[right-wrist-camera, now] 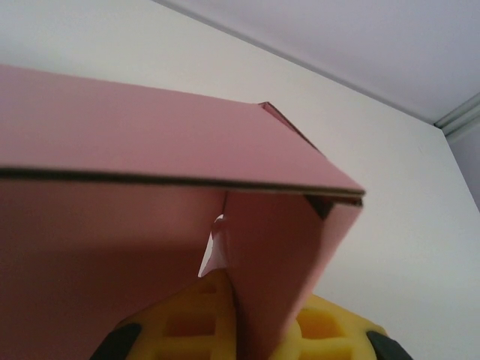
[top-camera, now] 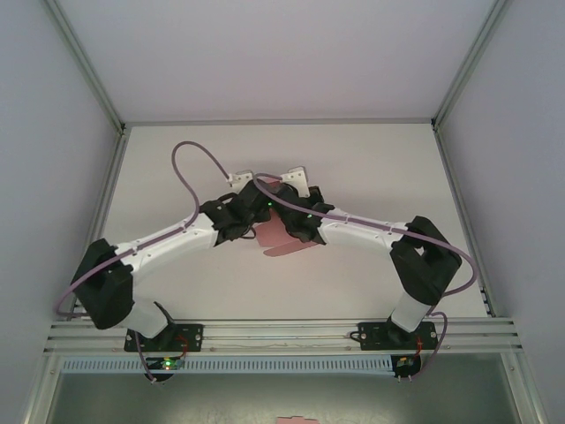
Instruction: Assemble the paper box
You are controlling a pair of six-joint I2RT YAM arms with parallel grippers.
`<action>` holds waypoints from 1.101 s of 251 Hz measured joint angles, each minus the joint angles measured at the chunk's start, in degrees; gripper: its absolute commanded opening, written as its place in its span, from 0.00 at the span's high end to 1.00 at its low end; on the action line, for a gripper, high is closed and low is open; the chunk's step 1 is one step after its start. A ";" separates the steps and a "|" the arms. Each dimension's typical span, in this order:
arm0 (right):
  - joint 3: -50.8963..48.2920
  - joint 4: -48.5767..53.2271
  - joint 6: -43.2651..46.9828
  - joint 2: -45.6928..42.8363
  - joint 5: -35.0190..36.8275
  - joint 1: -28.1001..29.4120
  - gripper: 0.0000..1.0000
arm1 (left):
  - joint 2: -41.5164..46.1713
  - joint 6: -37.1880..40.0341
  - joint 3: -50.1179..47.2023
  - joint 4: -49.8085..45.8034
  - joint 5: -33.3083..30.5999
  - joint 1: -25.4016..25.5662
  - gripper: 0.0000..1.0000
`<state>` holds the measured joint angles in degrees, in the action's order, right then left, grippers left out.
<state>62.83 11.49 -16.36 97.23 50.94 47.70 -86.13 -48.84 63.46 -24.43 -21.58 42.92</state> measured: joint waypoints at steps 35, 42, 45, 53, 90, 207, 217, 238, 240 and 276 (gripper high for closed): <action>-1.11 -1.27 0.39 -0.46 -0.68 -0.70 0.96 | -1.75 -1.46 2.47 -2.47 -0.11 0.28 1.00; -1.14 -1.40 0.39 -0.46 -0.81 -0.70 0.96 | -1.88 -1.92 2.95 -3.37 -0.28 0.28 1.00; -1.14 -1.49 0.39 -0.46 -0.94 -0.70 0.96 | -1.92 -2.12 3.17 -3.72 -0.39 0.28 1.00; -1.14 -1.79 0.39 -0.46 -1.18 -0.70 0.96 | -2.08 -2.45 3.78 -4.61 -0.74 0.33 1.00; -2.05 -3.37 0.76 -1.16 -2.27 -0.72 0.87 | -1.77 -0.50 3.41 -4.20 -1.57 0.66 1.00; -19.89 -19.93 10.58 -28.74 -38.14 -7.50 0.02 | 11.39 12.94 -11.98 11.15 3.52 -0.28 1.00; -21.11 -21.33 10.56 -31.54 -41.99 -7.54 0.02 | 11.61 14.12 -12.11 11.67 3.63 -0.28 1.00; -23.63 -23.28 10.25 -36.92 -48.17 -7.45 0.02 | 11.85 17.33 -12.66 13.40 3.78 -0.28 1.00; -23.96 -23.41 10.16 -37.64 -48.74 -7.45 0.02 | 11.85 17.66 -12.68 13.53 3.78 -0.28 1.00; -27.98 -22.53 7.89 -48.61 -49.92 -7.74 0.02 | 11.85 31.08 -11.87 14.01 5.38 -0.33 1.00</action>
<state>34.85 -11.05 -8.47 48.62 1.02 39.97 -74.28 -17.76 51.59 -10.41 -16.21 42.59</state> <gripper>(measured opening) 0.983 0.076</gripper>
